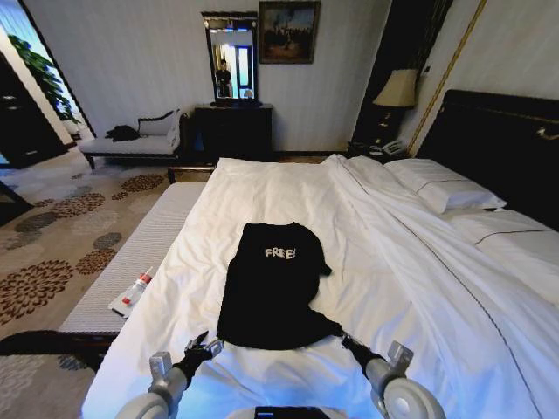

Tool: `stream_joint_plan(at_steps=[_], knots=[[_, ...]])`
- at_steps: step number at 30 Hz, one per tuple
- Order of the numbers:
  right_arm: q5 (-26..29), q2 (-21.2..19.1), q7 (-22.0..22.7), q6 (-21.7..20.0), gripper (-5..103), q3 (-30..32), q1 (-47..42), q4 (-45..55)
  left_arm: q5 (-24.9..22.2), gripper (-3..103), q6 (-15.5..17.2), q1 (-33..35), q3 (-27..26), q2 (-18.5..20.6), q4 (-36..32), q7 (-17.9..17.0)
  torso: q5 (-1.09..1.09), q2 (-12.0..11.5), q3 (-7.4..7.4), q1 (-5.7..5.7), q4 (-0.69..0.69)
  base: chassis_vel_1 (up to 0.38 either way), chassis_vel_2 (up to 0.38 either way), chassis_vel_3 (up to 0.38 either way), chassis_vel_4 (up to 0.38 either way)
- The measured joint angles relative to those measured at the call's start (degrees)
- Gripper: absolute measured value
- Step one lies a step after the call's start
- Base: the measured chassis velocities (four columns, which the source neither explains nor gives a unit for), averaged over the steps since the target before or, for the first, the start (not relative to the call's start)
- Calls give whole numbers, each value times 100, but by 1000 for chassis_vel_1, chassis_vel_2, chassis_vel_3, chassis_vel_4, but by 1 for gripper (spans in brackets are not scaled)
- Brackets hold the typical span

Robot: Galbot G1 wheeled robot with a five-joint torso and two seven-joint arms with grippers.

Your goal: Fold the clothes on the bed.

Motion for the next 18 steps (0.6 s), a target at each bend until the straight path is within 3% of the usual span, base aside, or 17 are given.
stream_joint_plan(at_steps=[5, 9, 12, 14, 18], knots=[[9, -13, 22, -7, 0, 12, -5, 40, 14, 62, 0, -85, 59, -14, 24, 26, 0, 0, 0, 0, 0, 0, 0, 0, 0], [20, -17, 55, -21, 0, 14, 5, 58, 20, 41, -1, -99, 69, -19, 34, 26, 0, 0, 0, 0, 0, 0, 0, 0, 0], [20, -15, 60, -24, 0, 12, 8, 60, 20, 35, -1, -64, 67, -18, 22, 33, 0, 0, 0, 0, 0, 0, 0, 0, 0], [20, -9, 66, -27, 0, 9, 16, 68, 24, 24, -1, -31, 62, -23, 13, 41, 0, 0, 0, 0, 0, 0, 0, 0, 0], [21, -4, 78, -33, 0, 8, 27, 75, 34, 14, -1, -31, 60, -27, 35, 66, 0, 0, 0, 0, 0, 0, 0, 0, 0]])
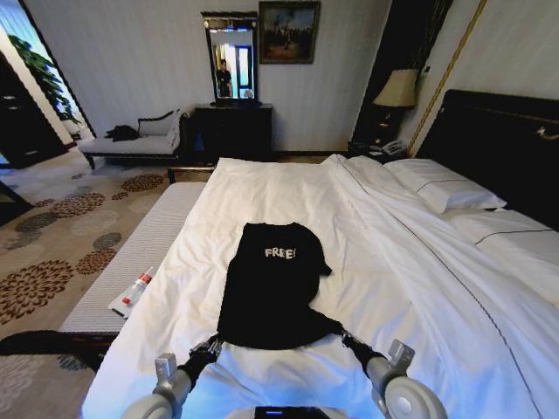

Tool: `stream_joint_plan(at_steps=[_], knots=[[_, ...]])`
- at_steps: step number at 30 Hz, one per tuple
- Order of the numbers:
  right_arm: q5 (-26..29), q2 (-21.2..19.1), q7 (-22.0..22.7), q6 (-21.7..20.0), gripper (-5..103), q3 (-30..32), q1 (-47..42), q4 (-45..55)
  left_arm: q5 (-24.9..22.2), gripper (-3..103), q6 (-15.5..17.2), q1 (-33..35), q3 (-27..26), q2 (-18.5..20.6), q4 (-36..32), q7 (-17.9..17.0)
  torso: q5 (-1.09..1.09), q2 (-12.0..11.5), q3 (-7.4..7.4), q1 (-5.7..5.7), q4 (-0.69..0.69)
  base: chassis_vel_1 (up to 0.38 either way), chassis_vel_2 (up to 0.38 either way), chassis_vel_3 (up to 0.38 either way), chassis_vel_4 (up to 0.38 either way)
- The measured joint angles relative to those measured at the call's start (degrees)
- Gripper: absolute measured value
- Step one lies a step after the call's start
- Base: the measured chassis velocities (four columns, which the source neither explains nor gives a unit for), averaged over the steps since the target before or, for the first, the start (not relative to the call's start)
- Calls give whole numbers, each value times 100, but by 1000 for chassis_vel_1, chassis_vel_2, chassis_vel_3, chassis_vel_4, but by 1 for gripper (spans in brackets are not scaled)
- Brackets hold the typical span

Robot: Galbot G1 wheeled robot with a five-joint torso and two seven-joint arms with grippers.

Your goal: Fold the clothes on the bed.

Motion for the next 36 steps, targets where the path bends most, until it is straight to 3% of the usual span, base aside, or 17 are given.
stream_joint_plan(at_steps=[1, 2, 3, 10, 16, 20, 23, 25, 29, 36], knots=[[0, 0, 0, 0, 0, 0, 0, 0, 0, 14, 0, 0, 0, 0, 0, 0, 0, 0, 0, 0, 0, 0, 0, 0, 0], [1, 0, 3, -1, 0, 1, 1, 1, 7, 3, 0, -17, -2, 0, 20, 23, 0, 0, 0, 0, 0, 0, 0, 0, 0], [2, -1, 4, -2, 0, 4, -3, 1, 8, 1, 0, -35, -8, 0, 33, 35, 0, 0, 0, 0, 0, 0, 0, 0, 0], [5, -4, 6, -10, 0, 17, -34, 31, -1, 0, -3, -9, -96, 0, -9, 60, 0, 0, 0, 0, -1, 0, 0, 0, 0], [-31, -41, 196, -211, 0, 32, -212, 284, 34, 0, -87, 522, -417, -112, -410, 51, 0, 0, 0, 0, 0, 0, 0, 0, 0], [-498, -121, 107, -261, 0, 12, -498, 450, 103, 0, -198, 982, -705, -273, -761, 27, 0, 0, 0, 0, 0, 0, 0, 0, 0], [-1416, -243, -231, -33, 0, -29, -752, 509, 42, 0, -267, 1336, -1061, -351, -1135, -21, 1, 1, -1, 0, -1, 0, 0, 0, 0], [-1576, -272, -286, 15, 0, -34, -794, 520, 24, 0, -274, 1405, -1133, -354, -1208, -39, 0, 0, 0, 0, 0, 0, 0, 0, 0], [-2785, -501, -662, 469, 0, -41, -1122, 621, -118, 0, -286, 1880, -1703, -361, -1668, -113, 1, 0, -1, 0, 0, 0, 0, 0, 0], [-3493, -541, -775, 672, 0, -100, -1669, 735, -134, 0, -303, 2402, -2051, -409, -1777, -119, -1, 0, -1, 0, 0, 0, 0, 0, 0]])
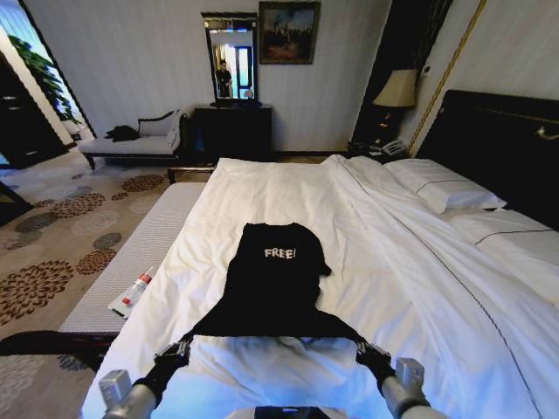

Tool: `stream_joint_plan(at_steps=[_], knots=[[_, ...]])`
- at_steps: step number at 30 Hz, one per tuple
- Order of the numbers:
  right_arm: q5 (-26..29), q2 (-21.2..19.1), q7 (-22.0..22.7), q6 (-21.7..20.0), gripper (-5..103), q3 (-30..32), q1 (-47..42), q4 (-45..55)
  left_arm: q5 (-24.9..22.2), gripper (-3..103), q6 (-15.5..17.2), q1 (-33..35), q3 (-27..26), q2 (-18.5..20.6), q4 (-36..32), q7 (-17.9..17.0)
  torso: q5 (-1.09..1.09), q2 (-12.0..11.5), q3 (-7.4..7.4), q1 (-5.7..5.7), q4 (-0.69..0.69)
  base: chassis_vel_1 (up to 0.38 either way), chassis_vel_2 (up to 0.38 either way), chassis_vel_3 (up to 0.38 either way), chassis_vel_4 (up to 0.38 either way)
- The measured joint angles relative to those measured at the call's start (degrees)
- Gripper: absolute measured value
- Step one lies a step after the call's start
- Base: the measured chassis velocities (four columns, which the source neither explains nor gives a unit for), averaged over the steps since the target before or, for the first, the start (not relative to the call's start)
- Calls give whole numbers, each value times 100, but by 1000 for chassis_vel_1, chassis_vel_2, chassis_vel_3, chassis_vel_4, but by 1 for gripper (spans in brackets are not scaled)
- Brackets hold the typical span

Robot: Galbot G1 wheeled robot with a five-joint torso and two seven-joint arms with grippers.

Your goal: Fold the clothes on the bed.

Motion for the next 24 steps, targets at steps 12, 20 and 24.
stream_joint_plan(at_steps=[12, 20, 24], knots=[[20, 6, 25, -189, 0, -104, -616, 197, 159, 0, -89, 869, -154, -98, 68, 12, 1, 0, 0, 0, 0, 0, 0, 0, 0], [66, -87, -36, -506, 0, -170, -858, 273, 309, 0, -258, 1424, -266, -120, 90, 27, 1, 0, 0, 0, 0, 0, 0, 0, 0], [88, -113, -61, -649, 0, -222, -953, 293, 399, 0, -306, 1631, -249, -138, 141, 18, 0, 0, 0, 0, 0, 0, 0, 0, 0]])
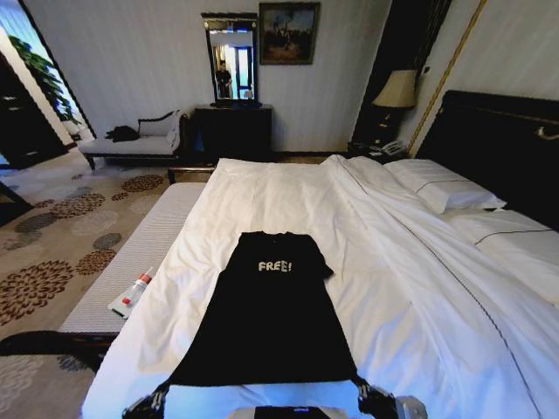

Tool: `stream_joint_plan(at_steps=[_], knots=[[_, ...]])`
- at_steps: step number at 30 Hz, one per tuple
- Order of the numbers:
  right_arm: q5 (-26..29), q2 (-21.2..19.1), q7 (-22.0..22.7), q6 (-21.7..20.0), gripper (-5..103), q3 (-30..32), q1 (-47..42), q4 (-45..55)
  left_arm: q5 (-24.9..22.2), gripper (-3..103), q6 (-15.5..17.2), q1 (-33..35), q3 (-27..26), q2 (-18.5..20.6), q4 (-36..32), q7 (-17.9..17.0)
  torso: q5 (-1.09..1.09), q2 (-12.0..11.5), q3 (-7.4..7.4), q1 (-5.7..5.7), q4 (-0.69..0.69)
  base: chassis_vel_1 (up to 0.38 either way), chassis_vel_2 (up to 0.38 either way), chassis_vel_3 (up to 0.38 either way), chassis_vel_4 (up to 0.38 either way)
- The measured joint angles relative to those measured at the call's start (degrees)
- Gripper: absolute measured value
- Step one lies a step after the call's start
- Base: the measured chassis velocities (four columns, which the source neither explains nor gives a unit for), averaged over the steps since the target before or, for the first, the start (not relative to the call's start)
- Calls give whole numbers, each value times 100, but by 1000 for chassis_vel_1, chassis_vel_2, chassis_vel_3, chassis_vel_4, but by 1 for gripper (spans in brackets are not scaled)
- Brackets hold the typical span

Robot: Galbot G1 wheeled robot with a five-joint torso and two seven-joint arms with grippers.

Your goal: Fold the clothes on the bed.

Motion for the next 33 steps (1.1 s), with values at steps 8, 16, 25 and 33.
stream_joint_plan(at_steps=[8, 16, 25, 33], knots=[[173, -103, -35, -245, 0, -5, -25, 38, 155, 0, -83, 116, 66, -31, 79, -48, 0, 0, 0, 0, 0, 0, 0, 0, 0], [94, -161, -113, -388, 0, -14, -67, 45, 447, 0, -299, 325, 203, -33, 233, -38, 0, 0, 0, 0, 0, 0, 0, 0, 0], [7, -196, -137, -390, 0, -112, 90, -182, 661, 0, -305, 158, 388, -94, 497, -102, 1, 0, 0, 1, 0, 0, 0, 0, 0], [-239, -153, -116, -188, 9, -144, 212, -367, 883, 4, -196, -159, 466, -172, 779, -349, -1, -1, 0, 0, 2, 0, 0, 0, 0]])
